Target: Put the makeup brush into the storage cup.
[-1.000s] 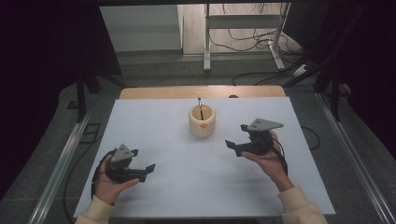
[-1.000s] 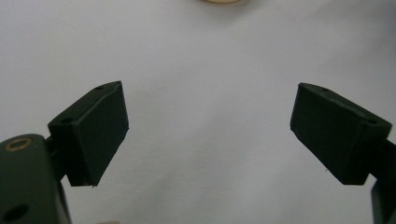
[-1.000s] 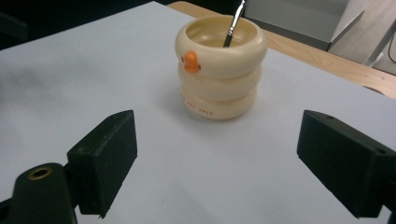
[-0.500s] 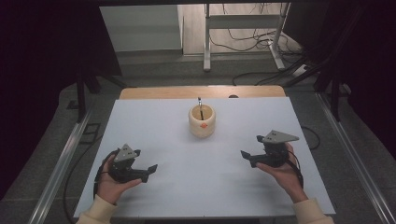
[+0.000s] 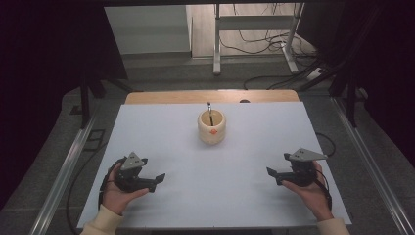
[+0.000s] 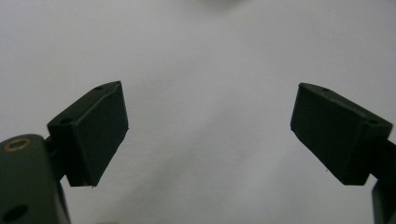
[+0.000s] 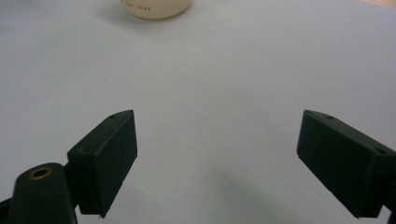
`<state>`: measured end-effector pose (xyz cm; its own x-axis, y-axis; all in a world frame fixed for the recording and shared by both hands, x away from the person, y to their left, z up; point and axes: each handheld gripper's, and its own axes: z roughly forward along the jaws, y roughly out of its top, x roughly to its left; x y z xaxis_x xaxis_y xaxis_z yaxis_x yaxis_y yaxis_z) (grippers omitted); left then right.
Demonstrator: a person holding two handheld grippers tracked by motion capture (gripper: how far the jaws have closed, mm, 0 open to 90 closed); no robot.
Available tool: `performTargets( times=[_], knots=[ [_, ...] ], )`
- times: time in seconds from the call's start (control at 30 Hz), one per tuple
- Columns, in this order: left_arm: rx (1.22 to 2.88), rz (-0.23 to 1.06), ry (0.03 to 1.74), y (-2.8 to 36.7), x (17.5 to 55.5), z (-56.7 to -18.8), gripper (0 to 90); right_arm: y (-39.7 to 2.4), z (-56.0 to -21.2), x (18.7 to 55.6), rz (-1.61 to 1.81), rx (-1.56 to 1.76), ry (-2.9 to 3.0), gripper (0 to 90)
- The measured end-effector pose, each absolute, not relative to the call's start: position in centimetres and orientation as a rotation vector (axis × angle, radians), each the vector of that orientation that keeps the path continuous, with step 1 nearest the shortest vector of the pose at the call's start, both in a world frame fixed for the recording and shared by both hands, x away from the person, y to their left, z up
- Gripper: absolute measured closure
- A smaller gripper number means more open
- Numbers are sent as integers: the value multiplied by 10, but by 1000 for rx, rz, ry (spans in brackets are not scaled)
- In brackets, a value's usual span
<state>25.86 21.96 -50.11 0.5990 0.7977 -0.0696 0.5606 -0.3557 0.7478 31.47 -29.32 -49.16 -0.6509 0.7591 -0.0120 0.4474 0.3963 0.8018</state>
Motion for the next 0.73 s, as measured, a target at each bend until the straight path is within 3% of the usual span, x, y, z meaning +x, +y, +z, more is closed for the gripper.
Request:
performTargets(
  times=[0.73],
  knots=[
    [2053, 400, 1072, 220, 259, -499, 116, -299, -494, 314, 1140, 1044, 2276, 121]
  ],
)
